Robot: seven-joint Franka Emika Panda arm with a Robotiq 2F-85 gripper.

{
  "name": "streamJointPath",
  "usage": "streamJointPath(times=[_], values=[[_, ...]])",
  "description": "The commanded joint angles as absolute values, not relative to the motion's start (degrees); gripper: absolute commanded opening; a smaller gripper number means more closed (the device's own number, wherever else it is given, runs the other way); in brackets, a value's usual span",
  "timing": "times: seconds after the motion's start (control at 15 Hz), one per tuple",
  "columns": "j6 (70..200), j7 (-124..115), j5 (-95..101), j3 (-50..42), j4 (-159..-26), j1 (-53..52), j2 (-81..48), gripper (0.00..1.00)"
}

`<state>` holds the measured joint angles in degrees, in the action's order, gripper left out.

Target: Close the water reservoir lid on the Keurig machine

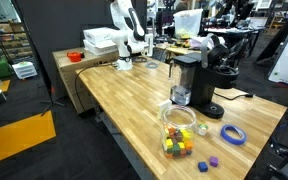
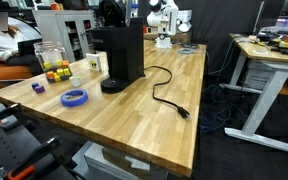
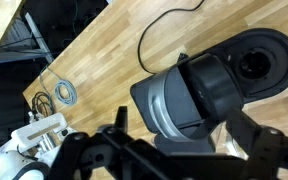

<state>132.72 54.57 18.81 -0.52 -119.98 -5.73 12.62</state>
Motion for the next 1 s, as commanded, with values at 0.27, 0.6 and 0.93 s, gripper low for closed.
streamJointPath(times=[0.27,0.6,0.93], values=[[132.8,55.3,18.7,0.0,-119.6,-5.1,12.3,1.00],[132.8,55.3,18.7,0.0,-119.6,-5.1,12.3,1.00],[133.7,55.1,19.0,0.2,-118.6,-5.1,8.7,1.00]])
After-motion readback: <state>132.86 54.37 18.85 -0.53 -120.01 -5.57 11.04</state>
